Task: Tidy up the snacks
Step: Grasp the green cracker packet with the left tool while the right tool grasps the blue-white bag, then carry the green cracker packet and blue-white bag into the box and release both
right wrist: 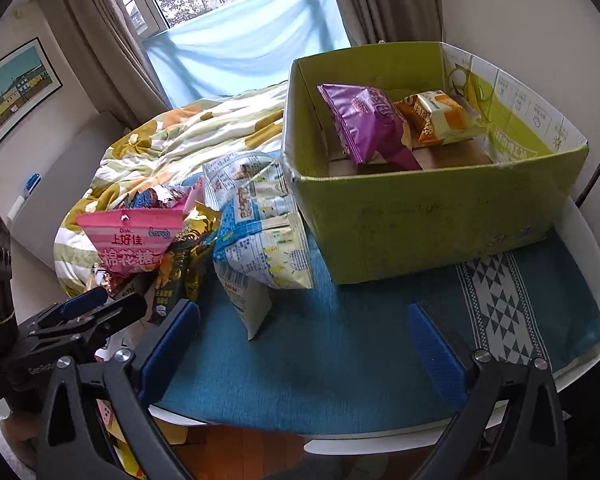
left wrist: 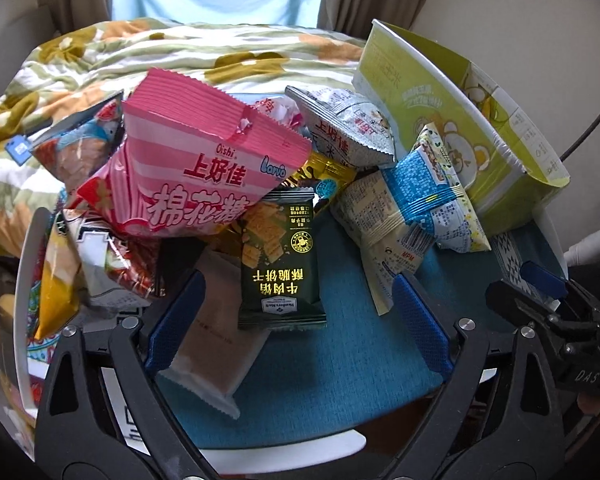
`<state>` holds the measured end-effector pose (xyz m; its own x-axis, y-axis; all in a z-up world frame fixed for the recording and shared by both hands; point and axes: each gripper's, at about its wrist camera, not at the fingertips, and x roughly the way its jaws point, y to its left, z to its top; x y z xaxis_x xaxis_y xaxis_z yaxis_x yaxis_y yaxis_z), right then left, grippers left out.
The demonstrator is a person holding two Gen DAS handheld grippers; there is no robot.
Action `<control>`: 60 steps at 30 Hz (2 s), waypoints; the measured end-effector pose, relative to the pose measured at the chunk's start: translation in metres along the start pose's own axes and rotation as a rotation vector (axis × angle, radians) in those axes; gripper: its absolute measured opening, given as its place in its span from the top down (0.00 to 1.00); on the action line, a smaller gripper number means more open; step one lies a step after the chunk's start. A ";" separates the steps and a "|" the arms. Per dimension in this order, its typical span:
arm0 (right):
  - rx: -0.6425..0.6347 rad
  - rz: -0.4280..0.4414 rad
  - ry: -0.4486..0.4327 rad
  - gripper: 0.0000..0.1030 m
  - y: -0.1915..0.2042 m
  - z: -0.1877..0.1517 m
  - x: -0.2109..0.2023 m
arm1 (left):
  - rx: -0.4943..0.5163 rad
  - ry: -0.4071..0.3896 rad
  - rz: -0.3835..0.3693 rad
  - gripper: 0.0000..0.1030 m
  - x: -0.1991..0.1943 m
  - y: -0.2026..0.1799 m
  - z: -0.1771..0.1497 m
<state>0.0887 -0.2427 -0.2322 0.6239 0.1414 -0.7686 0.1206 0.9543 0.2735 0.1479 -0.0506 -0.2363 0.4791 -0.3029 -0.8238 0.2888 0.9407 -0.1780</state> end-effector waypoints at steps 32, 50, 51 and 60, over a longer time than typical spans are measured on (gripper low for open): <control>0.098 0.057 0.055 0.01 0.024 0.016 0.090 | 0.107 0.068 -0.003 0.60 0.043 0.004 0.004; 0.067 0.075 0.073 0.59 0.044 0.012 0.085 | 0.069 0.040 0.033 0.60 0.014 -0.006 -0.006; 0.065 0.075 0.074 0.59 0.044 0.011 0.082 | 0.066 0.037 0.037 0.60 0.011 -0.007 -0.007; -0.036 0.102 0.059 0.59 0.051 0.001 0.048 | 0.017 -0.006 0.081 0.60 -0.033 -0.019 -0.018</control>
<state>0.1258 -0.1881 -0.2544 0.5853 0.2525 -0.7705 0.0303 0.9428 0.3319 0.1118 -0.0554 -0.2155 0.5064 -0.2268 -0.8319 0.2627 0.9595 -0.1017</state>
